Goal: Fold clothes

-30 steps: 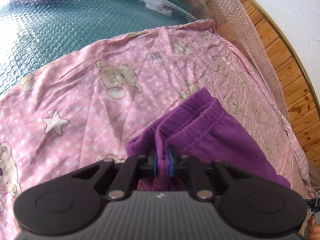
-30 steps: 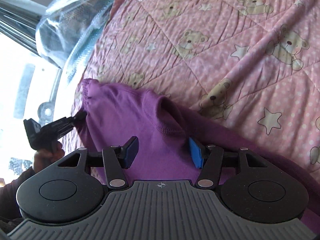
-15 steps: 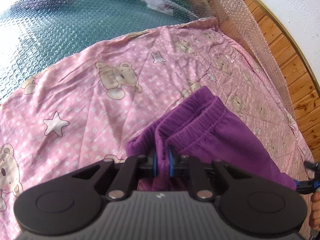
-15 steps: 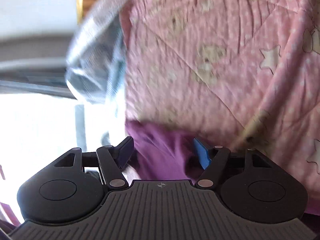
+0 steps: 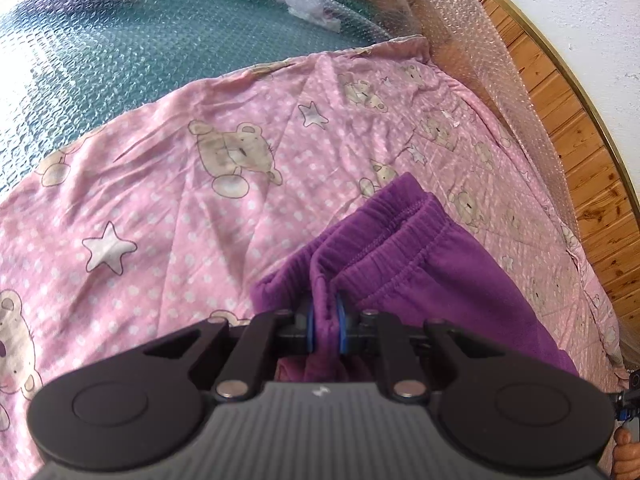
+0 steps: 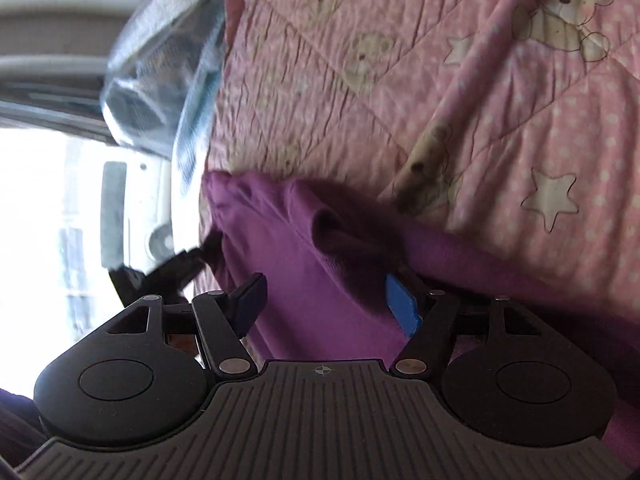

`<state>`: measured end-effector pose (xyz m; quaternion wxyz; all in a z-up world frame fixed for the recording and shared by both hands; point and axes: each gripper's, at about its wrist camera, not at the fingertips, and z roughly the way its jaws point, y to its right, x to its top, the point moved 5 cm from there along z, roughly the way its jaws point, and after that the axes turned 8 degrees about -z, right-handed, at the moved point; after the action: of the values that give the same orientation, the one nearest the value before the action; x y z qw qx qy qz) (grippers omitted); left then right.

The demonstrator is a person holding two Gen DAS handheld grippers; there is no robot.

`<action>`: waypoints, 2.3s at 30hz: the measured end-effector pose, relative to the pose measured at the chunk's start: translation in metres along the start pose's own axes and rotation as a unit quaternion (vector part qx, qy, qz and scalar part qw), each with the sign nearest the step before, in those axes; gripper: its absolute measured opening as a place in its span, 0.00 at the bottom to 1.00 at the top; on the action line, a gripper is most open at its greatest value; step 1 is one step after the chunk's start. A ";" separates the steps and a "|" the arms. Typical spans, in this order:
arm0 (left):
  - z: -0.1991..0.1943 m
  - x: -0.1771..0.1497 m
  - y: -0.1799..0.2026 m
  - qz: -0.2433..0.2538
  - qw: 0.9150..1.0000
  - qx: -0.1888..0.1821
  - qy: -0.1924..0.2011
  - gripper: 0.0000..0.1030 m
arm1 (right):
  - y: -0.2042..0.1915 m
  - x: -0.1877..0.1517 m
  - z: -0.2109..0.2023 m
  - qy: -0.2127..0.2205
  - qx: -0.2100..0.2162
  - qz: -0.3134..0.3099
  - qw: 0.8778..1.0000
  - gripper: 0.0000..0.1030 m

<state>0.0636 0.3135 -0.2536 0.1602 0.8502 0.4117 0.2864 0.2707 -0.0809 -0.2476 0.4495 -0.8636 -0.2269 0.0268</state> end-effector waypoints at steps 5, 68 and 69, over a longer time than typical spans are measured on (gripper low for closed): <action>0.000 -0.002 0.000 0.001 1.000 -0.002 0.004 0.13 | -0.026 -0.002 0.010 -0.020 -0.026 -0.069 0.997 0.70; 0.001 0.024 0.061 0.181 0.983 -0.001 -0.040 0.10 | -0.016 -0.045 -0.062 0.202 -0.262 0.067 0.941 0.56; 0.000 0.026 0.071 0.188 0.981 -0.015 -0.037 0.10 | -0.015 -0.058 -0.064 0.205 -0.266 0.073 0.939 0.56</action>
<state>0.1197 0.2908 -0.2083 0.1313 0.9201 0.2339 0.2854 0.2296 -0.1465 -0.2063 0.2370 -0.9527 -0.0650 -0.1791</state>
